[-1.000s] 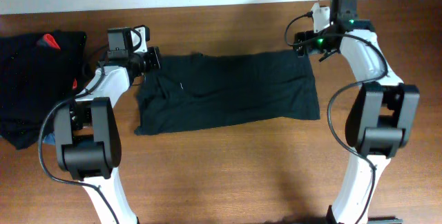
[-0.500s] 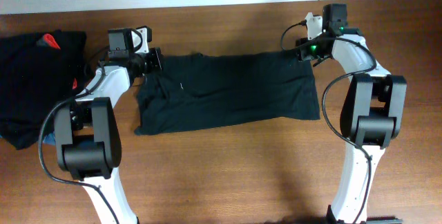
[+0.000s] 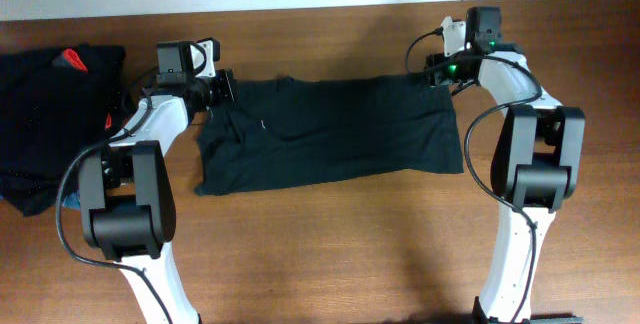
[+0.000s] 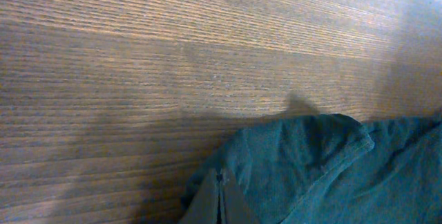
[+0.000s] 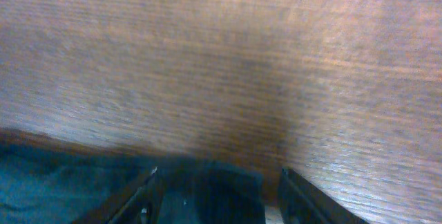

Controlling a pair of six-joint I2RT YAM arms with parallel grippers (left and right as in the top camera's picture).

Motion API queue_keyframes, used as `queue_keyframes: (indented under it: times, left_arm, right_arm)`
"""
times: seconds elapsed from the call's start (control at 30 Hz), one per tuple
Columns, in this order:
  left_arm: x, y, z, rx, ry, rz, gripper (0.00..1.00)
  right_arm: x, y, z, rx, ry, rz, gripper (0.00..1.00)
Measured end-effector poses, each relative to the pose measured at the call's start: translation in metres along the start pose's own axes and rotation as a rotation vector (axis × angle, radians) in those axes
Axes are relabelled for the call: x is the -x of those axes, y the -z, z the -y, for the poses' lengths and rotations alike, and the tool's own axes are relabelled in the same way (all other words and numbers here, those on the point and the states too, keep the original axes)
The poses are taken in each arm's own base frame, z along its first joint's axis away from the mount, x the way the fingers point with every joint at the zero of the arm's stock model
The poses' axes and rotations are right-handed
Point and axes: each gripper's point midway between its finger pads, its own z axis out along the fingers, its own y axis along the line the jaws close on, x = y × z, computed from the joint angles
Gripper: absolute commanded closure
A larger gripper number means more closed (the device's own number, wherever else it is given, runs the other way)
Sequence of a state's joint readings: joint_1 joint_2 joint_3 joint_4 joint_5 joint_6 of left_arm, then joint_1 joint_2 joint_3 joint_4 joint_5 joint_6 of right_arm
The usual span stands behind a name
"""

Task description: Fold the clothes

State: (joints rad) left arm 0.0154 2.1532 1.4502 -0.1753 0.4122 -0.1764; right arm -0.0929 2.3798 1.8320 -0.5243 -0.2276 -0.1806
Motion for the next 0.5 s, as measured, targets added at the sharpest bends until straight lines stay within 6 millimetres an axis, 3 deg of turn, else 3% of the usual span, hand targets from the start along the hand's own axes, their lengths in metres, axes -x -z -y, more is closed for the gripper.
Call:
queue_keyframes:
  times: [0.1, 0.13, 0.5]
  left_arm:
    - [0.0, 0.0, 0.0, 0.0, 0.0, 0.0, 0.98]
    - [0.0, 0.0, 0.0, 0.0, 0.0, 0.0, 0.98]
    - [0.0012, 0.0, 0.0017, -0.01, -0.003, 0.004, 1.0]
  right_arm:
    - [0.001, -0.0003, 0.0006, -0.001, 0.003, 0.003, 0.92]
    - [0.0003, -0.0016, 0.0006, 0.0, 0.001, 0.001, 0.96]
    - [-0.0076, 0.0025, -0.0019, 0.01, -0.012, -0.039, 0.96]
